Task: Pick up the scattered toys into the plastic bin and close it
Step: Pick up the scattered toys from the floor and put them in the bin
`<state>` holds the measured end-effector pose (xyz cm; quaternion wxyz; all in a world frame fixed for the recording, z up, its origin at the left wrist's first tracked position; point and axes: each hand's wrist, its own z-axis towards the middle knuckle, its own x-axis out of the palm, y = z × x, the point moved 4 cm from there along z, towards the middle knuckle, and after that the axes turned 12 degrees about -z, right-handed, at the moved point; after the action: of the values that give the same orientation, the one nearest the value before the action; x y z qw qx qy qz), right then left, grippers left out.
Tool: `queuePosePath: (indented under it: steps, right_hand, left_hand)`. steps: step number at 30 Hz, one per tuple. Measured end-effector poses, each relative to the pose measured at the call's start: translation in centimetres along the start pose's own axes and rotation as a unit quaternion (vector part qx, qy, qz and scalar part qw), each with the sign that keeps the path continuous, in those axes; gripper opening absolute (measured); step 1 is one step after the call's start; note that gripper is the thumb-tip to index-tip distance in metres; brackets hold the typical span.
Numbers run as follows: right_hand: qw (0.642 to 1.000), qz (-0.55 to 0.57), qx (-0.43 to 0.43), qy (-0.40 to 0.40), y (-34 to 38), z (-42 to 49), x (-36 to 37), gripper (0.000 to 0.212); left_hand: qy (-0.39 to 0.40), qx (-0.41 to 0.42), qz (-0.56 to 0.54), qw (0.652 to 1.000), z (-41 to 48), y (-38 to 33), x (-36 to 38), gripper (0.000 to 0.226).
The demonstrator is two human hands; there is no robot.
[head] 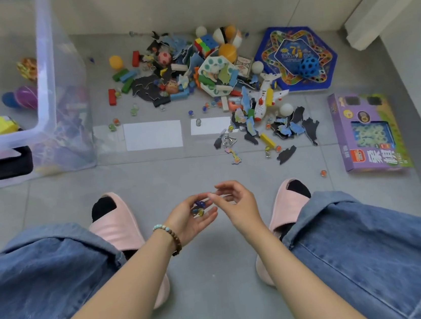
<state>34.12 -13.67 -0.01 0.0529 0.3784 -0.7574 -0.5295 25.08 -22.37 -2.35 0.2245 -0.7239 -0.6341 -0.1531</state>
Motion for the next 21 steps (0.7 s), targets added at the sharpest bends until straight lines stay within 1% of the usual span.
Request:
queuePosePath:
  steps: [1, 2, 3, 5, 6, 7, 8, 10, 12, 15, 18, 21]
  right_hand:
    - [1.0, -0.003, -0.005, 0.01, 0.7, 0.5, -0.2, 0.022]
    - [1.0, -0.007, -0.006, 0.002, 1.0, 1.1, -0.8, 0.021]
    - [0.999, -0.013, -0.007, -0.028, 1.1, 1.9, -1.8, 0.018]
    - [0.991, -0.028, 0.011, -0.131, 0.4, 4.2, -5.0, 0.017]
    - [0.983, -0.034, 0.034, -0.18, -0.3, 5.5, -6.9, 0.02]
    - [0.975, -0.038, 0.061, -0.209, -1.2, 6.9, -8.6, 0.025]
    - [0.972, -0.04, 0.092, -0.214, -2.2, 8.2, -9.9, 0.031]
    - [0.971, -0.032, 0.142, -0.189, -3.9, 10.5, -11.3, 0.04]
    - [0.971, -0.023, 0.163, -0.173, -5.3, 12.2, -11.9, 0.041]
    - [0.973, -0.04, 0.152, -0.171, -6.2, 14.0, -11.9, 0.035]
    - [0.967, -0.112, 0.113, -0.198, -6.0, 15.7, -11.5, 0.037]
    - [0.958, -0.168, 0.076, -0.219, -5.5, 16.9, -10.9, 0.028]
  left_hand:
    - [0.011, 0.006, 0.001, 1.0, 0.4, -0.2, 1.0, 0.021]
    - [0.015, 0.013, 0.0, 1.0, 0.8, -0.5, 2.0, 0.021]
    - [0.012, 0.021, 0.001, 1.0, 1.3, -0.8, 3.0, 0.02]
    - [-0.003, 0.043, 0.019, 0.999, 2.4, -1.5, 4.6, 0.02]
    - [-0.005, 0.05, 0.034, 0.998, 3.1, -1.8, 5.4, 0.02]
    - [0.001, 0.053, 0.048, 0.997, 3.8, -2.1, 6.2, 0.021]
    - [0.009, 0.051, 0.06, 0.997, 4.5, -2.2, 7.0, 0.022]
    - [0.027, 0.039, 0.073, 0.996, 6.0, -2.1, 8.8, 0.022]
    - [0.039, 0.027, 0.077, 0.996, 7.6, -1.7, 10.2, 0.023]
    - [0.035, 0.024, 0.077, 0.996, 10.1, -0.9, 11.1, 0.026]
    - [0.015, 0.018, 0.069, 0.997, 11.8, -0.4, 10.8, 0.024]
    - [0.01, 0.004, 0.049, 0.999, 12.8, -0.1, 10.7, 0.024]
